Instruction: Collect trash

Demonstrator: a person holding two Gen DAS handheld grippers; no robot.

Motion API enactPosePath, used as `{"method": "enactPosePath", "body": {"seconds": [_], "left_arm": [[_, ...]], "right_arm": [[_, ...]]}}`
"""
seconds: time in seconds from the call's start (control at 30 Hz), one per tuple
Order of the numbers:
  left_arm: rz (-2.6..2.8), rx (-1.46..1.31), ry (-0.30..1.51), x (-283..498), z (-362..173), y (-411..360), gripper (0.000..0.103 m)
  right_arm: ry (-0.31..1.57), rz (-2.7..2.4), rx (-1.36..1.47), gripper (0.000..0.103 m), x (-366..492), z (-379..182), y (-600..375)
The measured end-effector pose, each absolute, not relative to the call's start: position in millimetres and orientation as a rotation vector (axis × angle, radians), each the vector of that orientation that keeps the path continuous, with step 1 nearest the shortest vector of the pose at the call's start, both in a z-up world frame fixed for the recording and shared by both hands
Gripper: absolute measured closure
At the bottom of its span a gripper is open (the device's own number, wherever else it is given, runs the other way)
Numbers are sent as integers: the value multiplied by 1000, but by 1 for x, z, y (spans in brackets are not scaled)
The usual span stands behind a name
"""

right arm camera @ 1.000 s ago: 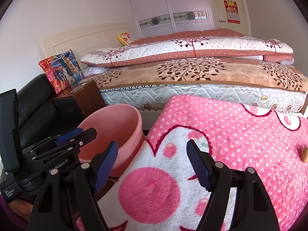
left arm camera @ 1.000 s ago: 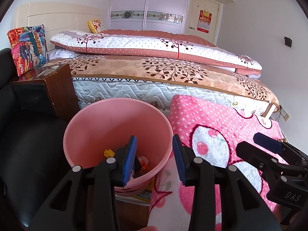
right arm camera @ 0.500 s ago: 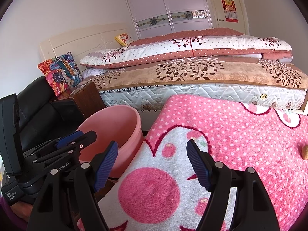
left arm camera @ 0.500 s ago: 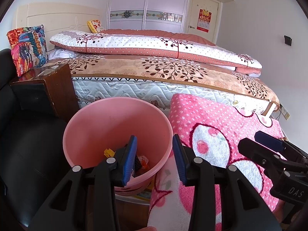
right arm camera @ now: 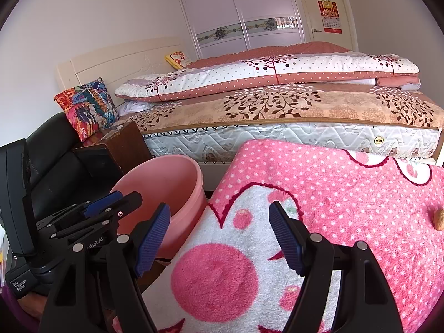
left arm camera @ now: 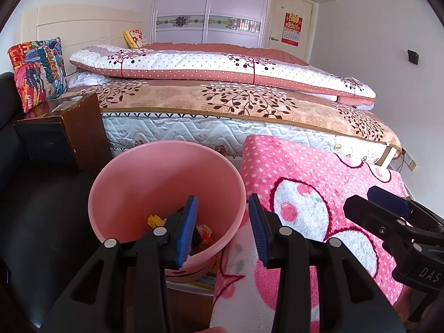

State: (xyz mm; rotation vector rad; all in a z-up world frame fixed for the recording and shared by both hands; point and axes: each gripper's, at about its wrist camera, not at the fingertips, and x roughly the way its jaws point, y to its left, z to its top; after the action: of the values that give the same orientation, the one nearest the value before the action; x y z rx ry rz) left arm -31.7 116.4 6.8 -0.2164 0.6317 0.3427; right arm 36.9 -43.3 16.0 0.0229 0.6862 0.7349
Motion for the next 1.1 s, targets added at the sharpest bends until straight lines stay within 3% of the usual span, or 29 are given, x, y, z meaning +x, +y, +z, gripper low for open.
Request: {"method": "enactPosePath", "body": {"seconds": [1.1], "left_arm": [[350, -172, 627, -30, 8, 111, 64]], "right_arm": [[698, 733, 28, 31, 38, 13, -45]]}}
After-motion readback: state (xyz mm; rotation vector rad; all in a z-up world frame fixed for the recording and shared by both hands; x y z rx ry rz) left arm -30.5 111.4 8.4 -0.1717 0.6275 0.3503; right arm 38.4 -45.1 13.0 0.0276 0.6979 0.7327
